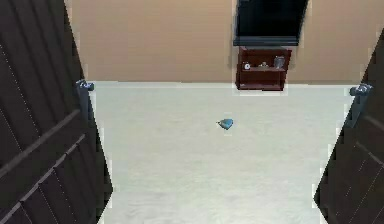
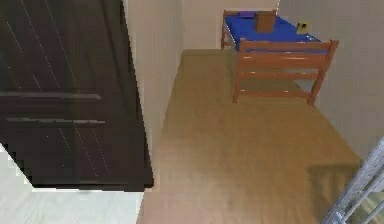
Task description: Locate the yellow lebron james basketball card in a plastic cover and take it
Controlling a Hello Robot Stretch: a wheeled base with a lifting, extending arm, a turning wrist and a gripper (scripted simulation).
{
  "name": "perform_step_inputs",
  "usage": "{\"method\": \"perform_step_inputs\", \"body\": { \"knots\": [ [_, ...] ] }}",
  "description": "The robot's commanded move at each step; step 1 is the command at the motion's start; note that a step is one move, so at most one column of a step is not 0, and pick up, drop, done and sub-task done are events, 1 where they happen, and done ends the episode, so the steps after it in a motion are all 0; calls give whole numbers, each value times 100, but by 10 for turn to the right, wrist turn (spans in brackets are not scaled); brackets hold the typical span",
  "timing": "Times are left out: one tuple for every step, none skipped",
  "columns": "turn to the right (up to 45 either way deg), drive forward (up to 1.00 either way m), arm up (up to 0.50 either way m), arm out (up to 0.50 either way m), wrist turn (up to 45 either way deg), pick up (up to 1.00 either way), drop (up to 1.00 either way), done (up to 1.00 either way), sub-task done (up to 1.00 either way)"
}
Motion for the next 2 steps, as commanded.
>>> {"method": "perform_step_inputs", "body": {
  "knots": [
    [0,100,0,0,0,0,0,0,0],
    [-60,0,0,0,0,0,0,0,0]
  ]
}}
